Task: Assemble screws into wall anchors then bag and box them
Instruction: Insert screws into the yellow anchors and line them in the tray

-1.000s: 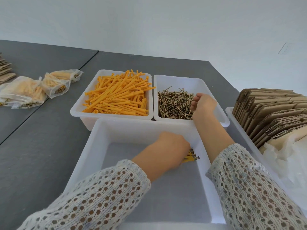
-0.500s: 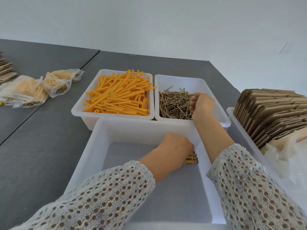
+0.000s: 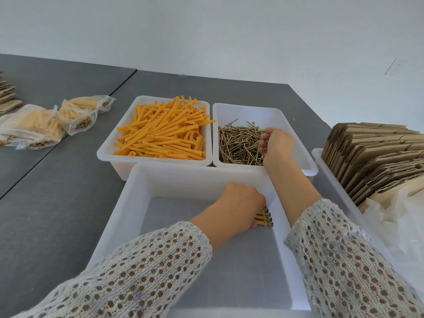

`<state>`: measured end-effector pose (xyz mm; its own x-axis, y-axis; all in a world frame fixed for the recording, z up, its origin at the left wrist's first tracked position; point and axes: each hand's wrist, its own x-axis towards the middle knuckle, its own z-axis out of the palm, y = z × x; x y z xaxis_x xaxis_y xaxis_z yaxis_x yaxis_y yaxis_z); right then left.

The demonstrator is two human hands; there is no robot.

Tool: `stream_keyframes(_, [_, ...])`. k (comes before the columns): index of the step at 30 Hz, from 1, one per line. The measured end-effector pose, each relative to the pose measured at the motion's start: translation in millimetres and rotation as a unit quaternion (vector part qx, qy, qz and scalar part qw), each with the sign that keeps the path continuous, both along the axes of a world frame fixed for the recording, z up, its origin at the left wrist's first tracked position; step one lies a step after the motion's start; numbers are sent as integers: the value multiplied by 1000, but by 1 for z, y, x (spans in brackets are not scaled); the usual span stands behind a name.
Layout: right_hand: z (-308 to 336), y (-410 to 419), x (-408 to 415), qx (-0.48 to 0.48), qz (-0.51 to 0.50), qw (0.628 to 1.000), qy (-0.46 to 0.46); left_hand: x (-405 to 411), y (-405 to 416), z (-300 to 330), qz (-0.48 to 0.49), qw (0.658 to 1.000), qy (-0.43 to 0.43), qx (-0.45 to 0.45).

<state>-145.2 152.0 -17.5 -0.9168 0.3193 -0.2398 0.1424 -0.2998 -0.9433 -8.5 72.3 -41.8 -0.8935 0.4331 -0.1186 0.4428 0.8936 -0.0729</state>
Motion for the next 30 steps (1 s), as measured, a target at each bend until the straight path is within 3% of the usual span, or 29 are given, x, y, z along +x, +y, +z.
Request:
stream_keyframes(9, [-1, -3, 1, 57, 14, 998, 15, -2, -3, 1, -1, 996, 33, 80])
stream_keyframes(12, [-5, -5, 1, 149, 53, 987, 24, -6, -7, 9, 13, 987, 90, 129])
stream_keyframes(15, [-11, -9, 2, 286, 101, 951, 63, -10, -14, 13, 21, 974, 156, 165])
stream_keyframes(19, [-17, -9, -2, 382, 116, 914, 73, -14, -22, 17, 43, 952, 223, 205])
stream_keyframes(23, [-16, -10, 0, 489, 198, 847, 62, -23, -40, 24, 126, 929, 291, 188])
stream_keyframes(27, [-19, -15, 4, 599, 269, 750, 79, -33, -67, 21, 268, 925, 241, 118])
stream_keyframes(30, [-19, -16, 7, 641, 280, 712, 64, -36, -80, 21, 350, 910, 193, 110])
